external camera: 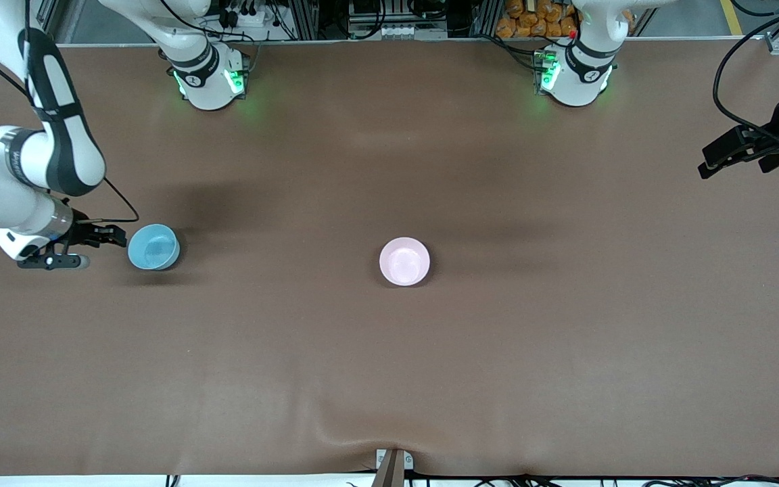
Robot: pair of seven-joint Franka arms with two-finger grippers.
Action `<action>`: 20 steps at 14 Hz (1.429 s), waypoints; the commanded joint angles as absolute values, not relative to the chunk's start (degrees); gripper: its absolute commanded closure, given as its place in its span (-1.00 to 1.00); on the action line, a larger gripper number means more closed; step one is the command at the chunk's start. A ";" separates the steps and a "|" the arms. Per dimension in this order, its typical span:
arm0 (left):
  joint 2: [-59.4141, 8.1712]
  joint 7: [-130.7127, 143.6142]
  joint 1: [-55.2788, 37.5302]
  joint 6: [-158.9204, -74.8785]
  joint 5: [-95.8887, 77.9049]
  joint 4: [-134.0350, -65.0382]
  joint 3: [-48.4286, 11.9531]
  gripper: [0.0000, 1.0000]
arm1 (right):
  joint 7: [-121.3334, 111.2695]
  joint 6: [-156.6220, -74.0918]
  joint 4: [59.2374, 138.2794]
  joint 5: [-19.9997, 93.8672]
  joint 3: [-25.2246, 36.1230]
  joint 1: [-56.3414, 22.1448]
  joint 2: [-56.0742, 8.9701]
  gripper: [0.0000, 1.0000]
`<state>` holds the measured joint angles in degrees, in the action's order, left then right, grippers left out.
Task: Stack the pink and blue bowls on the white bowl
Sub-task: 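Lower the right gripper to the light blue bowl rim and grasp it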
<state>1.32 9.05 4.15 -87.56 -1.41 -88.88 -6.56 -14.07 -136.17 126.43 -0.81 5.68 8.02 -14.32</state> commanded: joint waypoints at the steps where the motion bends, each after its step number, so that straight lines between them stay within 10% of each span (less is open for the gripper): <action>1: 2.37 9.40 3.52 -86.92 -2.02 -89.47 -5.89 -1.00 | -15.12 -140.80 128.67 -0.70 5.27 8.61 -15.90 -0.13; 4: 2.90 9.58 3.52 -84.91 -2.11 -89.30 -5.98 -1.00 | -15.21 -144.92 129.54 -0.44 5.19 9.14 -18.45 0.02; 10: 1.84 9.40 3.60 -86.84 -1.59 -89.12 -5.71 -1.00 | -15.03 -145.72 129.90 -0.18 5.10 8.96 -19.16 0.95; 20: 1.67 9.40 4.04 -86.57 -2.20 -84.72 -6.33 -1.00 | -6.55 -123.43 116.48 15.55 4.83 0.98 -17.58 1.00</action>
